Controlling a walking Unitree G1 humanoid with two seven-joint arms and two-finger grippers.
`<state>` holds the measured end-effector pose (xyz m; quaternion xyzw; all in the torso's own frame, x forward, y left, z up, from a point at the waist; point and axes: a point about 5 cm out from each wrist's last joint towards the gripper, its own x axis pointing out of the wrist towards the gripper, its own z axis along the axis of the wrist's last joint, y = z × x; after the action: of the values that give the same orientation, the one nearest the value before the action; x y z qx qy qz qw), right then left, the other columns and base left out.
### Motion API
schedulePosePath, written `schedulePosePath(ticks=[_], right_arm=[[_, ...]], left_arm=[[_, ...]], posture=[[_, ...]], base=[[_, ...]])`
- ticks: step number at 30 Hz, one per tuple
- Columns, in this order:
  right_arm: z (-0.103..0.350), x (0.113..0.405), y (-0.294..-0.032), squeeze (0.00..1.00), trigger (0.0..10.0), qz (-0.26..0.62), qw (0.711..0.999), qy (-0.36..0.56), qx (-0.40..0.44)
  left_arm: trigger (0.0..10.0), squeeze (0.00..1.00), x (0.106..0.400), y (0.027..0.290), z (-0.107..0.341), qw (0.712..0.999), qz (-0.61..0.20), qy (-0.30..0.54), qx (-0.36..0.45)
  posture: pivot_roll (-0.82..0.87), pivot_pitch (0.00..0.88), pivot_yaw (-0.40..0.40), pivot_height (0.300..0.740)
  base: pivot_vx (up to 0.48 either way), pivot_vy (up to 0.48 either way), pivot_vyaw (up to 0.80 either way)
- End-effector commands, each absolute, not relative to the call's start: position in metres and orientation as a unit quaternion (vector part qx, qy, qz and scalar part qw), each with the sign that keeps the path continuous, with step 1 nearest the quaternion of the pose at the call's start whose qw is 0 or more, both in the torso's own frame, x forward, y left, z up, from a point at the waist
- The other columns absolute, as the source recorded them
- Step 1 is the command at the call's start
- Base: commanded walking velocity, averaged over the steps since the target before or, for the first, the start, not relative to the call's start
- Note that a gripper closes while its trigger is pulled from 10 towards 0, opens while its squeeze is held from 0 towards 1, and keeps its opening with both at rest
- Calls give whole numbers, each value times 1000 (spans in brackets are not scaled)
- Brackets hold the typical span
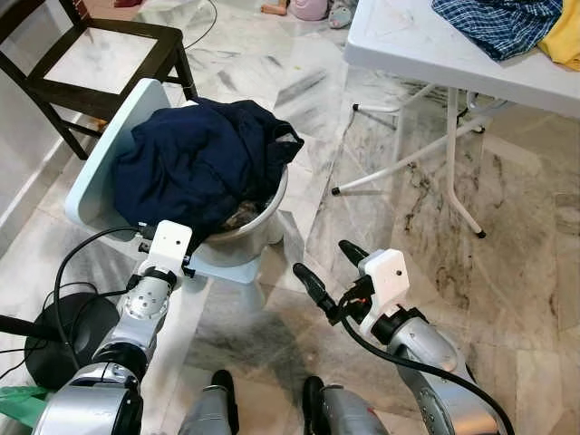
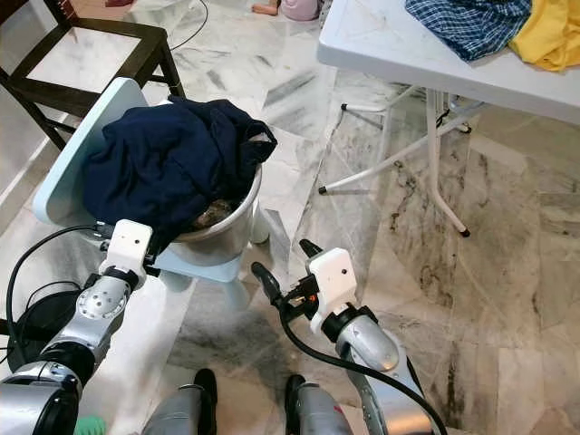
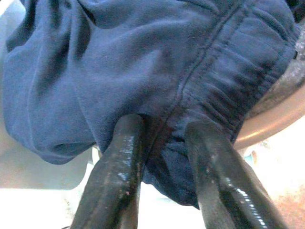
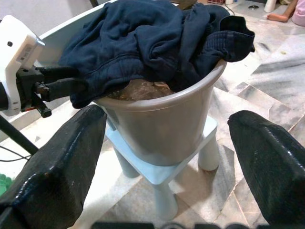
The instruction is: Hang hanger
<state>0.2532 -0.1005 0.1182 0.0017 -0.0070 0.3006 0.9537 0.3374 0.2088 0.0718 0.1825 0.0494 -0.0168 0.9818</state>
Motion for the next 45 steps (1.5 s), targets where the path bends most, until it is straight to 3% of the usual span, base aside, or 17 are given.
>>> schedulePosePath(ticks=[1,6,12,13,14,21,23,29,45], right_arm=[[113,252,-103,0,10000,295,956,4,3],[112,252,-103,0,10000,292,956,4,1],[114,252,-107,0,10000,281,960,-4,0],[115,252,-108,0,10000,276,961,-7,-1],[115,252,-111,0,10000,264,964,-12,-3],[117,258,-118,0,10000,232,972,-26,-4],[120,263,-122,0,10000,212,976,-36,-1],[121,267,-121,0,10000,207,977,-43,6],[121,266,-117,0,10000,210,976,-57,8]], left_arm=[[0,0,337,212,72,983,-15,53,175],[0,0,339,210,74,985,-21,49,164],[0,0,352,206,113,985,20,-63,162],[3294,0,353,205,119,982,32,-82,166],[10000,0,348,202,131,977,44,-124,169],[10000,0,317,195,138,974,42,-159,154],[10000,0,290,192,131,977,20,-151,151],[10000,0,264,194,118,978,2,-117,170],[10000,0,262,185,127,983,-8,-87,160]], posture=[[18,323,-37,740],[15,321,-32,740],[12,321,-24,740],[16,320,-22,740],[22,318,-20,740],[58,311,-17,740],[83,309,-19,740],[107,306,-22,740],[89,308,-6,740]], base=[[0,0,0],[0,0,0],[0,0,0],[0,0,0],[0,0,0],[0,0,0],[0,0,0],[0,0,0],[250,0,330]])
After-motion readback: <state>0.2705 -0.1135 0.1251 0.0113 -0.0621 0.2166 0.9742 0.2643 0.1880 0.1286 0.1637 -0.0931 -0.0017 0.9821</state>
